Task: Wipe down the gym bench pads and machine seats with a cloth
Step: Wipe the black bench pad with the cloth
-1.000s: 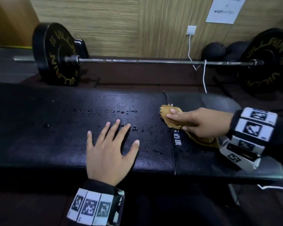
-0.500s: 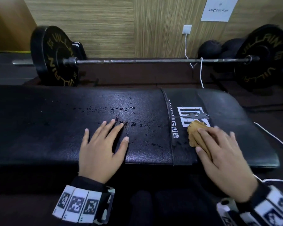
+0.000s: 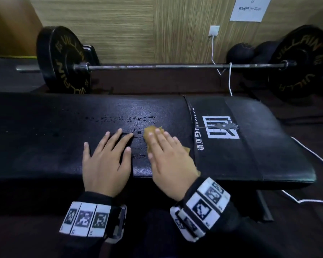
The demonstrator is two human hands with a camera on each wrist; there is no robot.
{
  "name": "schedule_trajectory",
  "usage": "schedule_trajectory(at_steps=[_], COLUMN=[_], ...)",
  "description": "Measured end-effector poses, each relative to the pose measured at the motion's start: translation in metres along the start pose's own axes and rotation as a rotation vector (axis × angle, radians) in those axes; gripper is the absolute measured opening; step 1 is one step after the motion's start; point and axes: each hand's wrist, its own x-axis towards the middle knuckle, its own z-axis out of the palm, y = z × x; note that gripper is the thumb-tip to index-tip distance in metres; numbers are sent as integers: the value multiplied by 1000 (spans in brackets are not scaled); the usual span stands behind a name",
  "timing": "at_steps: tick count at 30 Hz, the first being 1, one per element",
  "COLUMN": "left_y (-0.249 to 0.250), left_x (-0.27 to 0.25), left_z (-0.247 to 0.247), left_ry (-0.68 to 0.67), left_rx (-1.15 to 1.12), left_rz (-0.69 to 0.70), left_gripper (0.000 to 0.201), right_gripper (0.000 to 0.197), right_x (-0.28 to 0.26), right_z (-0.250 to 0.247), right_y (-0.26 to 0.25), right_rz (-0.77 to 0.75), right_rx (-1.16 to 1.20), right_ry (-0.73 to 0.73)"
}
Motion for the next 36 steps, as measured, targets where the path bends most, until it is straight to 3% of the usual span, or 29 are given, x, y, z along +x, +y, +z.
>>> schedule_trajectory(at_steps=[4, 8, 12, 17, 23, 28, 33, 36], left_y=[-1, -2, -3, -2, -2, -2, -3, -3], left_x=[-1, -1, 0, -1, -1, -1, -1, 0], left_z=[2, 4, 6, 6, 6, 7, 9, 10], left_ry=[40, 62, 66, 65, 78, 86, 94, 102], left_rx=[-22, -29, -18, -15, -7, -6, -7, -10], left_rz=[4, 3, 4, 1, 6, 17, 22, 20], left_gripper=[47, 46, 46, 47, 46, 45, 45, 46], right_gripper=[52, 50, 54, 58, 54, 53, 56, 56], right_x=[-37, -66, -46, 2, -17, -63, -30, 2], right_z=[-6, -14, -16, -9, -14, -11, -7, -3], right_y=[3, 24, 31, 29, 26, 26, 24, 22], right_rz=[-46, 37, 184, 302, 186, 153, 248, 226], right_rx=[-42, -75, -105, -97, -71, -34, -31, -11], right_ry=[-14, 35, 64, -13, -66, 81, 74, 58])
